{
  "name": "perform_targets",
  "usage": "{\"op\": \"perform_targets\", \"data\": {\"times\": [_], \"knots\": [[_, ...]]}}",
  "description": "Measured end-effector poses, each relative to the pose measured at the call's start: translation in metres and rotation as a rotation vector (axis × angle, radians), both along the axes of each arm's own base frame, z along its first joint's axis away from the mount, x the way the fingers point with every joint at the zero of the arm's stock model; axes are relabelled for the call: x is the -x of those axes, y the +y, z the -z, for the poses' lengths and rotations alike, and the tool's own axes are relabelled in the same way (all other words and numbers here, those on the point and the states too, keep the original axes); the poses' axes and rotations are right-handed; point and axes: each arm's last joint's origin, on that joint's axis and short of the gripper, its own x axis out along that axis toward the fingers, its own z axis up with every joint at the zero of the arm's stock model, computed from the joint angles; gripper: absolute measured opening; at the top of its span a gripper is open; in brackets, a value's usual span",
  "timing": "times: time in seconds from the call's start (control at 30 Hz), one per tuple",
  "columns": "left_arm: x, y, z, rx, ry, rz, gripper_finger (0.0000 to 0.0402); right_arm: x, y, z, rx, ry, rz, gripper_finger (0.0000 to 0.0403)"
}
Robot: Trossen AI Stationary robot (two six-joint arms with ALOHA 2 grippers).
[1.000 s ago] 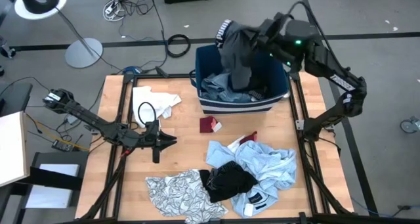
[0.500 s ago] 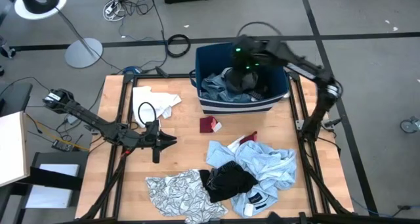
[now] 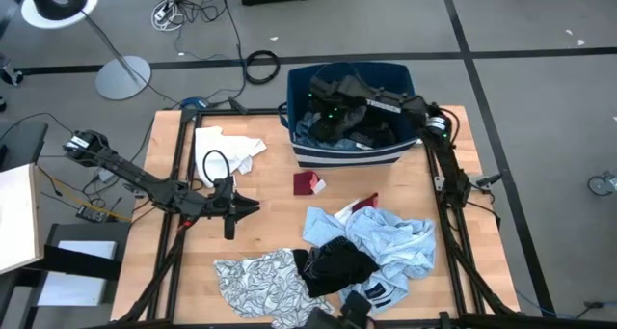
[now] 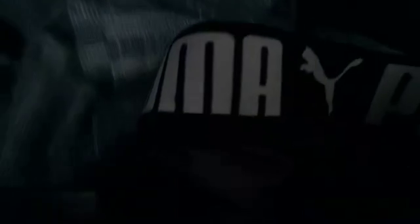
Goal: Sort clothes
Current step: Put the gray boxer into the blue bin
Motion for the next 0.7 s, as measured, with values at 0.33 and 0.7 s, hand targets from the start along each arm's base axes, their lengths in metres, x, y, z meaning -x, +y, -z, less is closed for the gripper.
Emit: {"op": "perform_targets", "data": {"times": [0.33,0.7], "knots": [[0.0,0.0,0.0,-0.001,0.002,0.0,0.0085,-0.008,-0.005,0.018,-0.016,0.001,0.007,0.0217],[0.0,0.0,0.0,-0.001,0.002,0.0,0.0085,0.063,0.049,-0.135,0.132,-0.283,-0.029,0.0194]]}}
